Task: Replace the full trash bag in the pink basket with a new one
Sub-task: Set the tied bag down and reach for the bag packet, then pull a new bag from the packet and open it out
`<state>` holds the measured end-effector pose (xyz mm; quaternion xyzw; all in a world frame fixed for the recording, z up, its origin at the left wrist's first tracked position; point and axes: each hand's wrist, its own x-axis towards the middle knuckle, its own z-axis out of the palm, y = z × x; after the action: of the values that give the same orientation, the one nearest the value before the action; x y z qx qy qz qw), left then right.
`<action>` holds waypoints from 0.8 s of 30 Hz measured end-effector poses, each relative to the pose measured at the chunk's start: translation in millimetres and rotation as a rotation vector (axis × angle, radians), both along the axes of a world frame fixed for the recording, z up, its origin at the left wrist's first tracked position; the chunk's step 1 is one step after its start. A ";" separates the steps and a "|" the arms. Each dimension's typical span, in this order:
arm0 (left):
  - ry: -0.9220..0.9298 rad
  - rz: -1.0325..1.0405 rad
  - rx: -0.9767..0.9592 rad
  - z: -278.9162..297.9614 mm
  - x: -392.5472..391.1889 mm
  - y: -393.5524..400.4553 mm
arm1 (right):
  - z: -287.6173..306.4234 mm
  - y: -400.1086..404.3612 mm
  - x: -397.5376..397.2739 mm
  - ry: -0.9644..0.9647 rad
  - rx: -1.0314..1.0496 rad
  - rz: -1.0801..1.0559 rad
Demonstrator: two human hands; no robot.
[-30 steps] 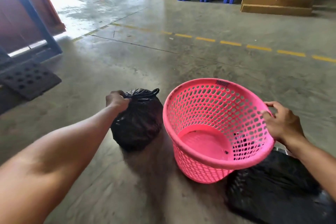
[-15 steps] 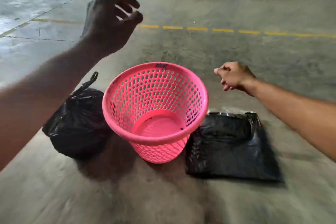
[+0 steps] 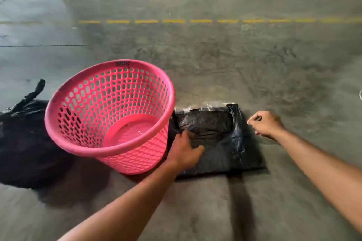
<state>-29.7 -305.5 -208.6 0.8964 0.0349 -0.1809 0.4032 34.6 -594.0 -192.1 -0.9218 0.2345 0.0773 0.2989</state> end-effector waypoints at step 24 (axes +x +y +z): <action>0.094 0.593 0.010 -96.4 -6.5 7.2 | -106.5 -45.3 -63.4 -0.205 -0.163 -0.172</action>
<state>-36.2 -298.2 -305.0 0.8397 0.3146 -0.0963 0.4320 -28.8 -639.2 -298.6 -0.9226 0.2865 -0.0623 0.2508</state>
